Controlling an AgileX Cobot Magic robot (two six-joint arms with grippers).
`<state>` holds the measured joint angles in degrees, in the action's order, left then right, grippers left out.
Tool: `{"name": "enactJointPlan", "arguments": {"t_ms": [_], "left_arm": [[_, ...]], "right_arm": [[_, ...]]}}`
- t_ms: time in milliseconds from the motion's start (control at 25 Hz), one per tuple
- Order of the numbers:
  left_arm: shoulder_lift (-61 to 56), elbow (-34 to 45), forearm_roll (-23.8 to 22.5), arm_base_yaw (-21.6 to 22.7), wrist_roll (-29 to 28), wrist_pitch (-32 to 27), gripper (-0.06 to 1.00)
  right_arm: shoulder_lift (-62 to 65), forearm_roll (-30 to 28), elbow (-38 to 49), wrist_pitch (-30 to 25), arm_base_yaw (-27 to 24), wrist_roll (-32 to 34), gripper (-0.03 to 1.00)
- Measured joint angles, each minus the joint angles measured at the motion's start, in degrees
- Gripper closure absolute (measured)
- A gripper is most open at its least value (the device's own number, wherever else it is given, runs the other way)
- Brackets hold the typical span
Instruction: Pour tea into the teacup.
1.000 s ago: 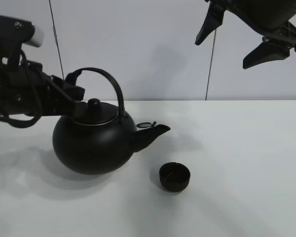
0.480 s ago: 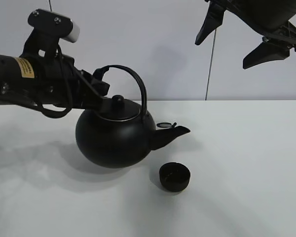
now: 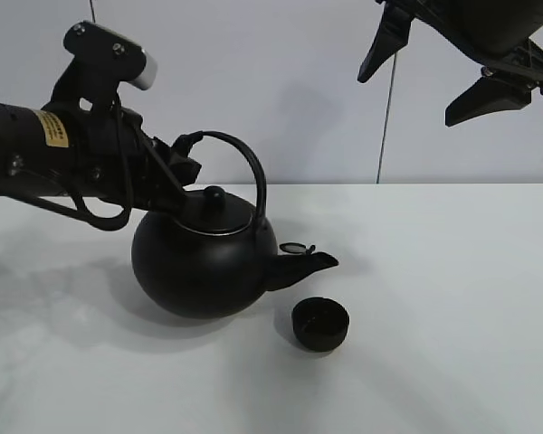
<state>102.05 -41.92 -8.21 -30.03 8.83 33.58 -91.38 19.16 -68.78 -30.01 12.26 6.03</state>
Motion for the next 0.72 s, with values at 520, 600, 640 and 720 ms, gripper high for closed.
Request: {"name": "enactJointPlan", "arguments": {"t_ms": [520,600,640,720], "left_arm": [[1.5,-0.6,0.5,0.2,5.3,-1.0,0.83],[1.6,-1.0,0.5,0.2,5.9,-1.1,0.83],[1.6,-1.2,0.5,0.2,5.9,-1.0,0.83],[1.6,-1.3,0.5,0.2,6.3,-1.0,0.83]], "right_arm": [[0.0,0.0,0.0,0.0,0.0,0.0,0.31],[0.0,0.0,0.0,0.0,0.0,0.0,0.31],[0.0,0.0,0.0,0.0,0.0,0.0,0.31],[0.0,0.0,0.0,0.0,0.0,0.0,0.31]]}}
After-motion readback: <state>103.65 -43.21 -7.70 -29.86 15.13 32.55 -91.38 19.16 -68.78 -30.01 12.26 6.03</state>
